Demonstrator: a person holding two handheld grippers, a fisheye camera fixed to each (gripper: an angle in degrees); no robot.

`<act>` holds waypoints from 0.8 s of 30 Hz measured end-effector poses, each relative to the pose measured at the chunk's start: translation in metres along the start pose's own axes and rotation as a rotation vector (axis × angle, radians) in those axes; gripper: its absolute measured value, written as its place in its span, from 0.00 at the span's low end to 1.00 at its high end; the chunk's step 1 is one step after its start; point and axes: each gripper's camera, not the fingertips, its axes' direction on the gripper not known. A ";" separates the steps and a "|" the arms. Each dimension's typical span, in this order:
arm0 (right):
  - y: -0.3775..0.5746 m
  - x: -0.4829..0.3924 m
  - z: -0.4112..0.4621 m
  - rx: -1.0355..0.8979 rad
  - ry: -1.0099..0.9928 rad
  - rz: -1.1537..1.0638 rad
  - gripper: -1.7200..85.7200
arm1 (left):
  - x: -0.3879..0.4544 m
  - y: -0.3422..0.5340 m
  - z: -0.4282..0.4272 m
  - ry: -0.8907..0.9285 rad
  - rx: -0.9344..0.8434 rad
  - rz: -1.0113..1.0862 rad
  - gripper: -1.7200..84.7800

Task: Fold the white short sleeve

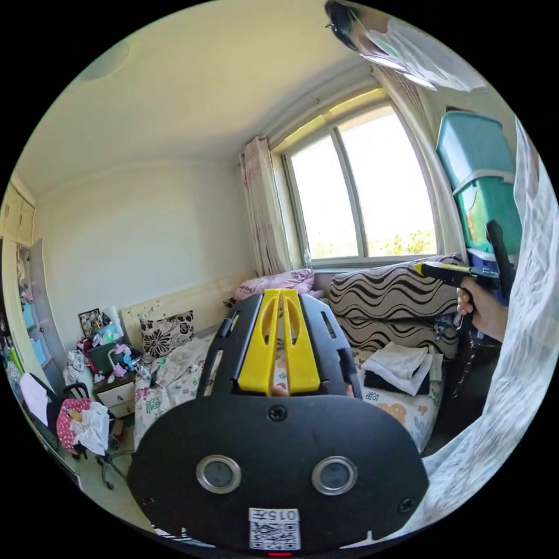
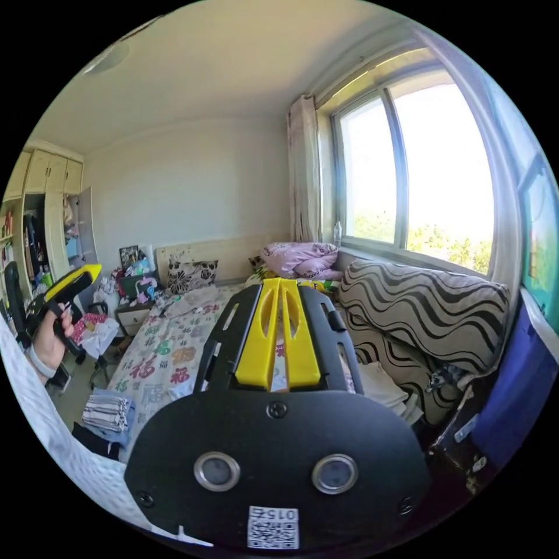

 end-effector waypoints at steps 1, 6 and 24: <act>-0.002 0.010 0.019 -0.036 -0.018 -0.018 0.01 | 0.016 -0.002 0.028 -0.010 -0.036 0.019 0.01; 0.004 0.066 0.107 -0.145 -0.189 0.021 0.01 | 0.075 0.011 0.165 0.041 -0.181 0.038 0.02; 0.177 0.156 0.500 -0.994 -0.306 0.232 0.10 | 0.210 0.282 0.748 0.510 -0.865 0.312 0.10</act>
